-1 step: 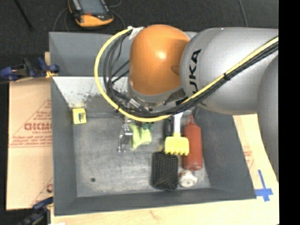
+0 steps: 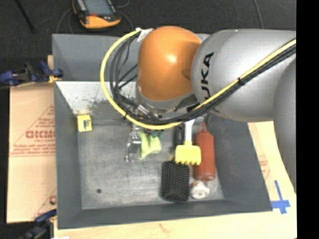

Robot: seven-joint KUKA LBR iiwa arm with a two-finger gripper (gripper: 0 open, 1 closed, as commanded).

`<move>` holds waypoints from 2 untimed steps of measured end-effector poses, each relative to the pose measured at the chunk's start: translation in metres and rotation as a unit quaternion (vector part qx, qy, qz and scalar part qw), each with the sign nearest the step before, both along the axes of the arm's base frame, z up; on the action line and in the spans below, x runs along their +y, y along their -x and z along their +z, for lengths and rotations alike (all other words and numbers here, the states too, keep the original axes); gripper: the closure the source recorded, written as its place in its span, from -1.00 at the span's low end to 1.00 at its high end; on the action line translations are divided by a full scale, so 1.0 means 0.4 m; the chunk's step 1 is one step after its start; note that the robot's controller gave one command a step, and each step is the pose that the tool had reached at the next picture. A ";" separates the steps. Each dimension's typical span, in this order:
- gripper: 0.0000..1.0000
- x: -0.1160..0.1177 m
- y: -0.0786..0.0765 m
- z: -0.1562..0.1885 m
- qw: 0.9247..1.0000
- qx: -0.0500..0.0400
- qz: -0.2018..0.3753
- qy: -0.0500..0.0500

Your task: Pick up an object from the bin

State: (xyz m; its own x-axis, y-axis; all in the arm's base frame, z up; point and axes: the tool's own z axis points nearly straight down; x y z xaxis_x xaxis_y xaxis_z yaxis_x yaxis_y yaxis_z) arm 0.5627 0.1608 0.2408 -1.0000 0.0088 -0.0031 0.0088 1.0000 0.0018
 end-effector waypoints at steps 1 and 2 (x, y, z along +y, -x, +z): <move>-1.00 -0.110 0.001 -0.046 1.000 -0.001 0.022 0.000; -1.00 -0.197 -0.063 -0.102 0.999 -0.001 0.049 0.002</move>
Offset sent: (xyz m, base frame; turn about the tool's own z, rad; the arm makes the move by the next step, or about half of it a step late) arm 0.0390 -0.0842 -0.0544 -0.1306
